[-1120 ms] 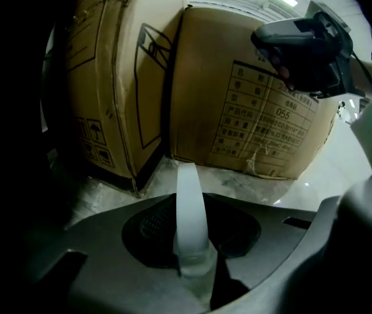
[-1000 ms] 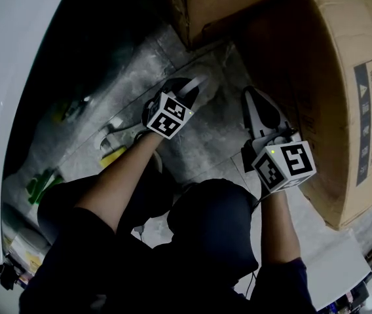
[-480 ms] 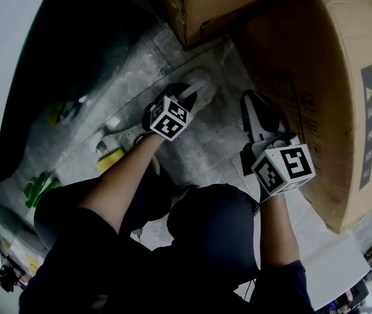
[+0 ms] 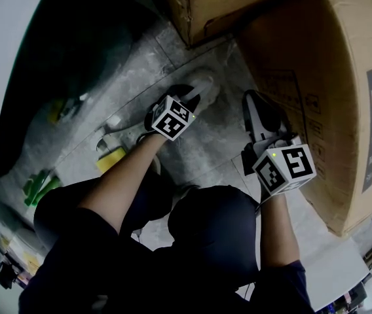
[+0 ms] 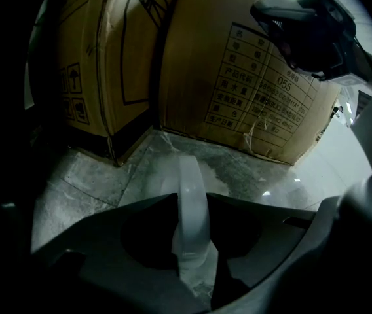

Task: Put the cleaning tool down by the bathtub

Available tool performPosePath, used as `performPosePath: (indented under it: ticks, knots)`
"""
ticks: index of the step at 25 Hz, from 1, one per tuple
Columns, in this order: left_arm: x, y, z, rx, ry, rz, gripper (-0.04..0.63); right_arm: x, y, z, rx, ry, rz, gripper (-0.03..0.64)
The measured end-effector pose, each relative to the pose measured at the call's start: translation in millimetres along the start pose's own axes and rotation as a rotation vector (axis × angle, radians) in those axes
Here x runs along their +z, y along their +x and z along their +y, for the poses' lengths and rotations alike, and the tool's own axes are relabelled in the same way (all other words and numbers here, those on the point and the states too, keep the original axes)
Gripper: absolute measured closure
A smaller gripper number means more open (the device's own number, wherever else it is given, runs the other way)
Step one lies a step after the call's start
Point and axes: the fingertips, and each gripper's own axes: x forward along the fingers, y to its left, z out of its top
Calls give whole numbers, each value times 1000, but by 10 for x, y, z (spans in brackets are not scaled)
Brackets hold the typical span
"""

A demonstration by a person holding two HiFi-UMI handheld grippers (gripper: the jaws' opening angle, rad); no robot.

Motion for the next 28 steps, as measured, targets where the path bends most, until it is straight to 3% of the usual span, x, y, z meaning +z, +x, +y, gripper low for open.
performPosePath:
  ticks: [12, 28]
  knots:
    - [84, -93, -18, -1, 0, -13, 448, 28, -7, 26, 18, -3, -9, 607]
    - [512, -717, 68, 36, -27, -120, 402, 220, -165, 158, 11, 11, -16, 606]
